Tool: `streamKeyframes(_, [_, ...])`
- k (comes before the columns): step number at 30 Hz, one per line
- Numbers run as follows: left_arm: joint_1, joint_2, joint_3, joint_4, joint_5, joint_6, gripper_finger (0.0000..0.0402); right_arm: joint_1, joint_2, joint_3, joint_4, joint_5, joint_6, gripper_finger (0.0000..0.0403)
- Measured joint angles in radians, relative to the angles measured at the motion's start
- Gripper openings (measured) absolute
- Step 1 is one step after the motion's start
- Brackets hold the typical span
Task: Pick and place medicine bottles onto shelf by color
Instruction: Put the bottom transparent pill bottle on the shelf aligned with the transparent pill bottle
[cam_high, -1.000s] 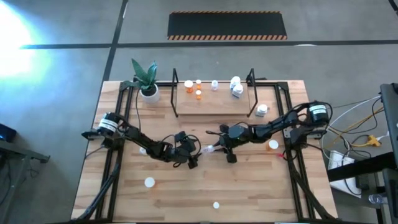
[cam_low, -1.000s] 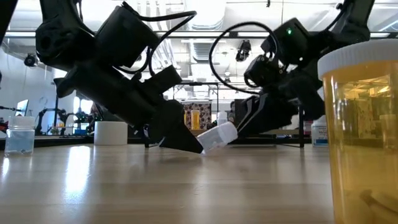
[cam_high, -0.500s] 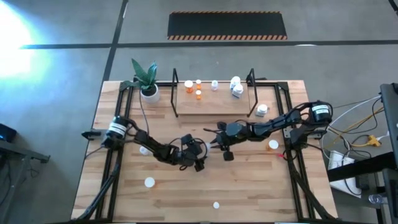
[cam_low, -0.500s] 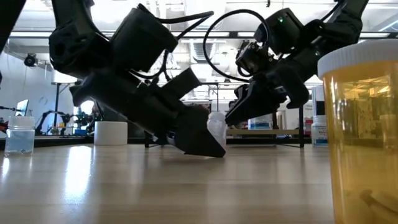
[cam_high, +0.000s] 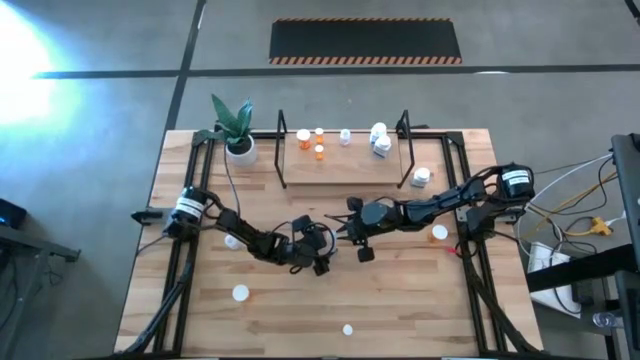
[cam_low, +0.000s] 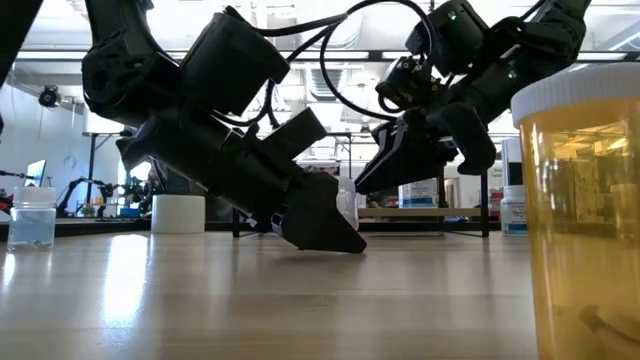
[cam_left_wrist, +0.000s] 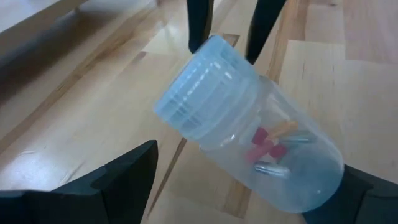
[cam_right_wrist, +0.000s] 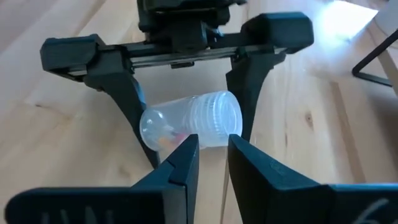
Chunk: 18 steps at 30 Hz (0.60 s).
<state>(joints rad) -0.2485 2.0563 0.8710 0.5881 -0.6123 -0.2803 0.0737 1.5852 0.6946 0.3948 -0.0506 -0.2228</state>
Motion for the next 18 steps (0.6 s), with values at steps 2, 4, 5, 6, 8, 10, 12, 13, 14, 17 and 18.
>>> streamKeyframes(2, [0.000, 0.001, -0.009, 0.025, 0.002, 0.003, 0.0315, 0.013, 0.000, 0.000, 0.002, 0.013, -0.003, 0.0073])
streamKeyframes(4, [0.000, 0.002, -0.015, 0.042, 0.003, 0.007, 0.0313, 0.025, 0.000, 0.000, 0.003, 0.023, -0.005, 0.0075])
streamKeyframes(5, [0.000, 0.002, -0.015, 0.045, 0.002, 0.010, 0.0310, 0.031, -0.001, 0.000, 0.004, 0.025, -0.005, 0.0075])
streamKeyframes(6, [0.000, 0.002, -0.015, 0.048, 0.000, 0.008, 0.0307, 0.039, -0.001, 0.001, 0.002, 0.006, -0.005, 0.0075])
streamKeyframes(8, [0.002, 0.002, -0.016, 0.049, 0.004, 0.019, 0.0298, 0.065, 0.002, 0.000, -0.010, -0.023, -0.008, 0.0072])
streamKeyframes(10, [0.002, 0.002, -0.015, 0.050, 0.004, 0.028, 0.0290, 0.086, 0.004, -0.001, -0.011, -0.029, -0.019, 0.0070])
streamKeyframes(12, [0.003, 0.002, -0.015, 0.055, 0.004, 0.030, 0.0283, 0.098, 0.003, 0.006, 0.004, 0.008, -0.032, 0.0068])
streamKeyframes(13, [0.004, 0.003, -0.016, 0.058, 0.005, 0.032, 0.0280, 0.105, 0.003, 0.008, 0.007, 0.016, -0.034, 0.0068])
streamKeyframes(14, [0.004, 0.003, -0.016, 0.058, 0.005, 0.032, 0.0278, 0.115, 0.003, 0.009, 0.003, 0.021, -0.032, 0.0068])
streamKeyframes(17, [0.005, 0.003, -0.016, 0.058, 0.004, 0.032, 0.0276, 0.131, -0.013, 0.009, -0.046, 0.088, -0.009, 0.0069])
streamKeyframes(18, [0.005, 0.003, -0.016, 0.057, 0.003, 0.031, 0.0276, 0.130, -0.031, 0.008, -0.086, 0.122, -0.009, 0.0069])
